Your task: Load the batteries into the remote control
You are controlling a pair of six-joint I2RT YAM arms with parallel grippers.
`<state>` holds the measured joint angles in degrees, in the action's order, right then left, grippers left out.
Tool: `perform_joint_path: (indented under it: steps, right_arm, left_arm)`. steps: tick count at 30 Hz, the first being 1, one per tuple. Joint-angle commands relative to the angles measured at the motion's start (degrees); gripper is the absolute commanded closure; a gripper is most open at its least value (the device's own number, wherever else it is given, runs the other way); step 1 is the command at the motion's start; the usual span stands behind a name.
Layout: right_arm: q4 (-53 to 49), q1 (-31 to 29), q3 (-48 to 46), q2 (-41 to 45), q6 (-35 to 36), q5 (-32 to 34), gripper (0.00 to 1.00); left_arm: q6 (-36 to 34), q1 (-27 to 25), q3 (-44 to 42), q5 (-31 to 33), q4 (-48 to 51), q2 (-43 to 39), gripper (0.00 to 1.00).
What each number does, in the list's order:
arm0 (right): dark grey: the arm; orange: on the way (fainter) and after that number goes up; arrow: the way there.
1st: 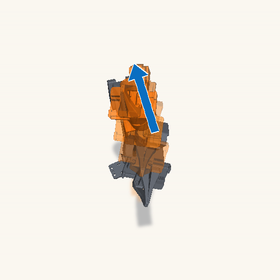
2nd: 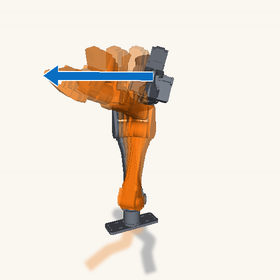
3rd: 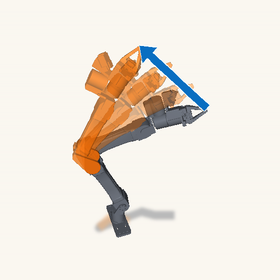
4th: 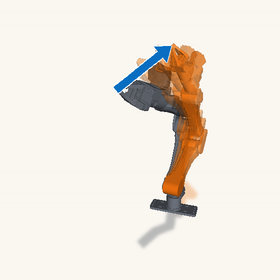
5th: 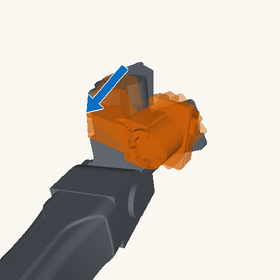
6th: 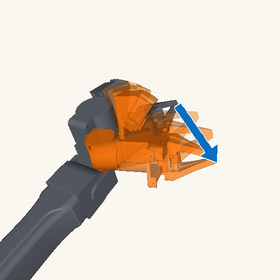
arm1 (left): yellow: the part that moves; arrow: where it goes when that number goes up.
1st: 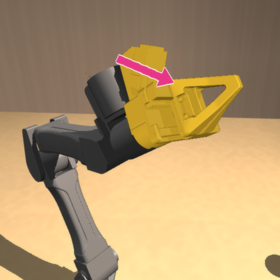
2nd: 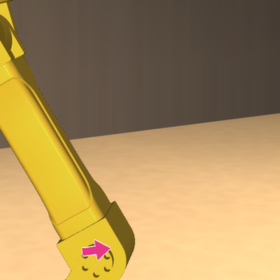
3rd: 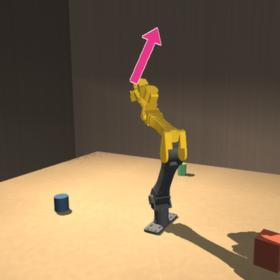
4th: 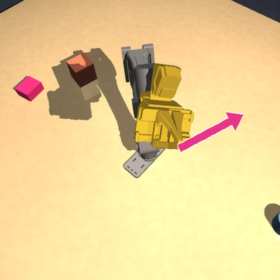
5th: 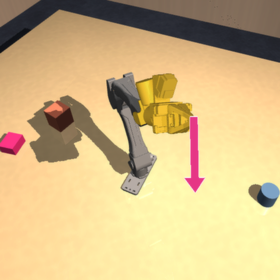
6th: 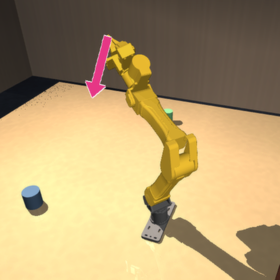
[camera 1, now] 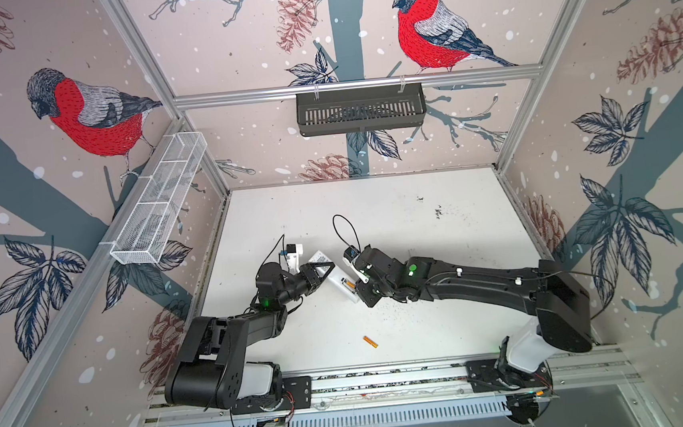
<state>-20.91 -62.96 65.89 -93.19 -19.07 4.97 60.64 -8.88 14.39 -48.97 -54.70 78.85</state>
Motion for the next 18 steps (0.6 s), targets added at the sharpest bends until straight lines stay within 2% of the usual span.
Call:
perform_joint_path:
  steps: [1, 18]
  right_arm:
    - [0.16, -0.11, 0.03, -0.66, 0.87, 1.22, 0.77]
    - [0.6, -0.3, 1.55, -3.1, 2.18, 0.31, 0.85]
  left_arm:
    - [0.41, 0.17, 0.3, -1.32, -3.69, 0.09, 1.0]
    - [1.05, 0.29, 0.1, -1.6, -5.07, 0.51, 1.0]
